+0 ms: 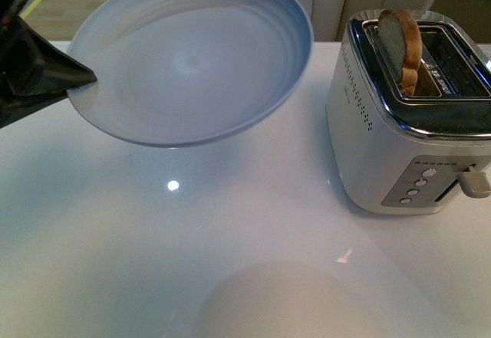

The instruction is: Left arm holds plate, right arm toasts bread

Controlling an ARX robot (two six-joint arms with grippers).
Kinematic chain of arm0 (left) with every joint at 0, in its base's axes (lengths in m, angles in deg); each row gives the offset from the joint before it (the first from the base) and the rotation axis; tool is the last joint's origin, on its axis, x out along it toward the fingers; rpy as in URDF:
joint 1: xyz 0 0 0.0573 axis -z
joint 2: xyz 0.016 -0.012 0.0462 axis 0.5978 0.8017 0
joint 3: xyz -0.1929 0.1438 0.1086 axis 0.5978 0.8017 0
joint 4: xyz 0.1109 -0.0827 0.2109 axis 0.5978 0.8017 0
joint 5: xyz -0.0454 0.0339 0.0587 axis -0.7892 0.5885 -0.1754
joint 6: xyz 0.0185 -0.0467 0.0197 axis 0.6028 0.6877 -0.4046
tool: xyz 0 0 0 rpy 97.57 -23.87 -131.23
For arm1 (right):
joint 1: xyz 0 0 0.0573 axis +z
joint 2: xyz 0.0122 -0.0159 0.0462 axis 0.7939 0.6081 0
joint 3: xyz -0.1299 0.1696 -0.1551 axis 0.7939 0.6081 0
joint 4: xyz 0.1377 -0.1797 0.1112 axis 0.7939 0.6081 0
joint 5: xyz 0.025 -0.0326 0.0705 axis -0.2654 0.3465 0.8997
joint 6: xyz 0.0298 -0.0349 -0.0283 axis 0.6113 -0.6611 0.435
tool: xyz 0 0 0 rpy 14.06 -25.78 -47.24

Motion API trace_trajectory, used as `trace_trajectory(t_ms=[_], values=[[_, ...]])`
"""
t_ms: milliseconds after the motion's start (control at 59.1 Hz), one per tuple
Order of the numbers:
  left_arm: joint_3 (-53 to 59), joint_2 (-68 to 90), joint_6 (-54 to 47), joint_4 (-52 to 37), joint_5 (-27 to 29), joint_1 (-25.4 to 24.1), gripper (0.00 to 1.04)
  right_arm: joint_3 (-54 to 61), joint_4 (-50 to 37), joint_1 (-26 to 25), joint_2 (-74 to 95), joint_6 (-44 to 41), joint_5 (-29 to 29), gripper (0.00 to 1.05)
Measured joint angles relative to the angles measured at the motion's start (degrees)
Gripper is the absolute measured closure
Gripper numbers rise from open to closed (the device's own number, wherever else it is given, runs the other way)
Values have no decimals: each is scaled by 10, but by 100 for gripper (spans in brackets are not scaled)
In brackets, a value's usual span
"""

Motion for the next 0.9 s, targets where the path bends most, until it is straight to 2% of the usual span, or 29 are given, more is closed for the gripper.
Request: trace_trajectory(t_ms=[186, 389, 660, 897], values=[[-12, 55, -42, -24, -32, -82, 102, 0, 0, 0, 0, 0, 0, 9], [-36, 171, -101, -102, -74, -177, 102, 0, 0, 0, 0, 0, 0, 9], [-96, 339, -175, -134, -89, -259, 102, 0, 0, 0, 0, 0, 0, 9], [-143, 432, -217, -140, -105, -306, 102, 0, 0, 0, 0, 0, 0, 9]])
